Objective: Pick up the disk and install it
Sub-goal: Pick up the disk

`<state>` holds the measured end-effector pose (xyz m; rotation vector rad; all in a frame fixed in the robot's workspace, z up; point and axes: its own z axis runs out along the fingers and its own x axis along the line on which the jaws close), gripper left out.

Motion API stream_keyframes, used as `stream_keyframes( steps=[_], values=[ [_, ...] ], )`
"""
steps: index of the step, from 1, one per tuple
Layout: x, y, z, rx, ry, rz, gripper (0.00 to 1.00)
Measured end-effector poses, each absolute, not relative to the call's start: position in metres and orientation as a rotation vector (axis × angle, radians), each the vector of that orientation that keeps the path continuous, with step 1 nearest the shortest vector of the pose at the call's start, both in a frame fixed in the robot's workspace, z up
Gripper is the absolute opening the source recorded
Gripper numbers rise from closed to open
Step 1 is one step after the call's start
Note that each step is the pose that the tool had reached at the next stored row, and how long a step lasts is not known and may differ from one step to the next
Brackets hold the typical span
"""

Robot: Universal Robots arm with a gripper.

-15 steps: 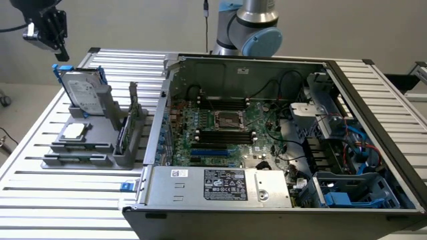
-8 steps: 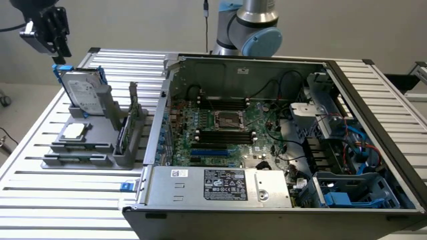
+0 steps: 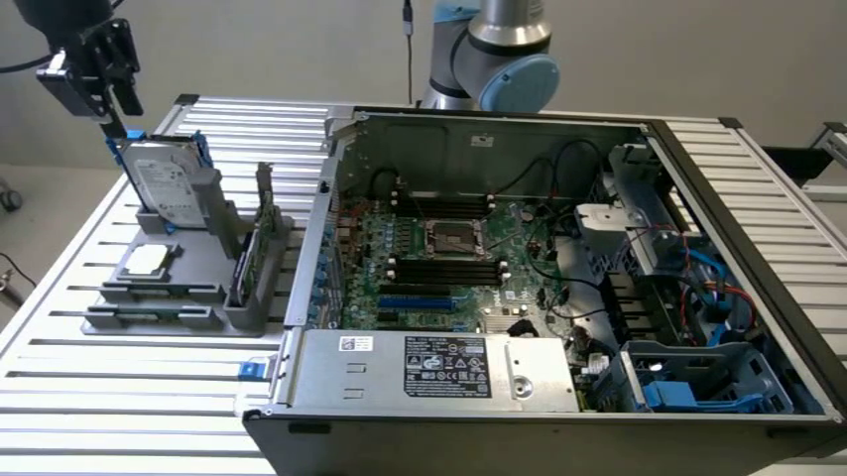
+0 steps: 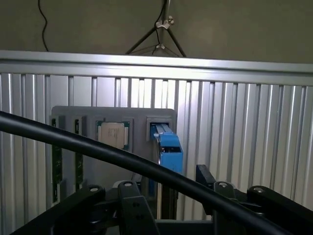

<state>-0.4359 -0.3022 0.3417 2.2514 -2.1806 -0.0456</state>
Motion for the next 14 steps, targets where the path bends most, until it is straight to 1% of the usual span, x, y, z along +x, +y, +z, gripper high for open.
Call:
stream_keyframes(
  steps=[14],
  values=[
    [-0.437,-0.302,0.316,2.295,-2.134,-0.045,0.54]
  ],
)
